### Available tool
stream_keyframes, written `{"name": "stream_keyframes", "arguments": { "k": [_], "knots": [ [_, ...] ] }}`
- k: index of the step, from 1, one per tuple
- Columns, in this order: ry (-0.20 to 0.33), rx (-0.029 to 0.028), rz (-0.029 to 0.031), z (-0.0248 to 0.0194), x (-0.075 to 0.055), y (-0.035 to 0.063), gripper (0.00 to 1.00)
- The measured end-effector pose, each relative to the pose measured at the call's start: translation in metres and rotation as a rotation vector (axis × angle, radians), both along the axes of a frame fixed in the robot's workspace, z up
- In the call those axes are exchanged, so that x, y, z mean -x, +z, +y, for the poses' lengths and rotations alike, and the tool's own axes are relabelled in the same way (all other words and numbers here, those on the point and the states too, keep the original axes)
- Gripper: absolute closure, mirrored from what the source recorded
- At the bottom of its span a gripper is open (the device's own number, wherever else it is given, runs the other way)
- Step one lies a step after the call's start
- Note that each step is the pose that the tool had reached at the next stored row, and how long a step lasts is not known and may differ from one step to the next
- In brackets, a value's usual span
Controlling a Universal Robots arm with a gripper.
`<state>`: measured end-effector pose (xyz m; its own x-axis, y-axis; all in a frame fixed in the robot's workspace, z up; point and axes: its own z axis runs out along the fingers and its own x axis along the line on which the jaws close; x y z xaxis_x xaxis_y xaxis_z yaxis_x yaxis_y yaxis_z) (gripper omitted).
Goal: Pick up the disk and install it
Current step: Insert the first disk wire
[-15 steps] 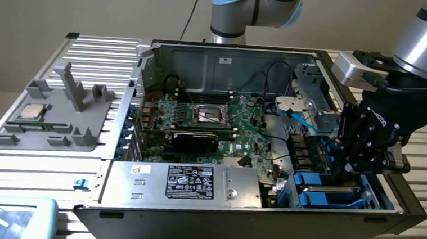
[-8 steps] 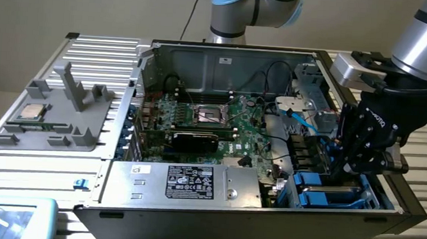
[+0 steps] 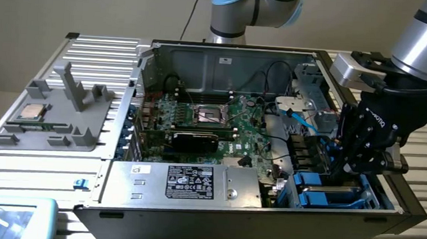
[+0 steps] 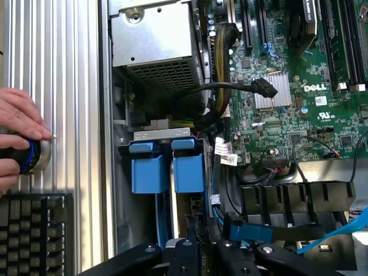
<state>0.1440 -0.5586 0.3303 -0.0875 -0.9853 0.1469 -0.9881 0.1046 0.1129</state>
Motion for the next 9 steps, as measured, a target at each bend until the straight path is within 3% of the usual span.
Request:
{"name": "stream_keyframes", "arguments": {
  "k": [5, 8, 9],
  "knots": [
    [0.0, -0.0004, -0.0002, 0.0, -0.0001, -0.0001, 0.82],
    [0.0, 0.0, 0.0, 0.0001, 0.0, 0.0009, 0.69],
    [0.0, -0.0001, 0.0, 0.0001, 0.0, 0.0018, 0.69]
  ]
}}
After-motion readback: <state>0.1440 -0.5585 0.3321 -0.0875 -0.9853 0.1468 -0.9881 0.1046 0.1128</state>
